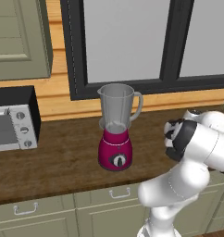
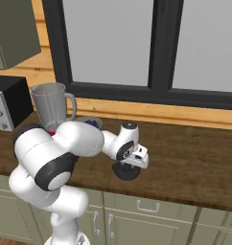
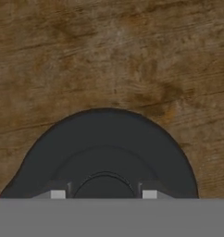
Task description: Close the lid blender by securely placing the lid on top.
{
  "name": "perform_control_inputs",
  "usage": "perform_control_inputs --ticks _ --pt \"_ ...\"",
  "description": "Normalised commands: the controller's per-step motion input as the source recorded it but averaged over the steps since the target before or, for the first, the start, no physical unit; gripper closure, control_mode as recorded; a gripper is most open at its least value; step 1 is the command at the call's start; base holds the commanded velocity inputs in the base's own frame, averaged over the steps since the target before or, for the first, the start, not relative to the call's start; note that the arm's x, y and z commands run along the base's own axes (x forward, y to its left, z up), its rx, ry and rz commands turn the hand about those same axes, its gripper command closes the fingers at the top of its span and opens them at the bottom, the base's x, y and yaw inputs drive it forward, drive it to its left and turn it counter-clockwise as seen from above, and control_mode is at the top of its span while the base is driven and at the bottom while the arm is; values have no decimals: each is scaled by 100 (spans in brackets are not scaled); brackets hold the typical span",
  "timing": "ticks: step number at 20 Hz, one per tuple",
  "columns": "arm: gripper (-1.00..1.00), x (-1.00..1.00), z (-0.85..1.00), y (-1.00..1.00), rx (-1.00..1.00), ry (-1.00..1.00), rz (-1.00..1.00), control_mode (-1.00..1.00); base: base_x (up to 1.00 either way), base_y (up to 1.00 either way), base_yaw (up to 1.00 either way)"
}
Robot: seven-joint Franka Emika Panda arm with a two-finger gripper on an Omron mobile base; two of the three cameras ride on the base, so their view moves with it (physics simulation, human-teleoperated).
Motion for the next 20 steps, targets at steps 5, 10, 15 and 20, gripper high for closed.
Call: perform_control_inputs --ticks 5,10,15,20 --pt "100 -26 70 32 0 -1 -4 -100 0 0 0" --pt "100 -24 100 35 0 0 -4 -100 0 0 0" --pt "100 -17 100 26 0 0 0 -100 0 0 0" --pt "100 -23 100 14 1 0 0 -100 0 0 0"
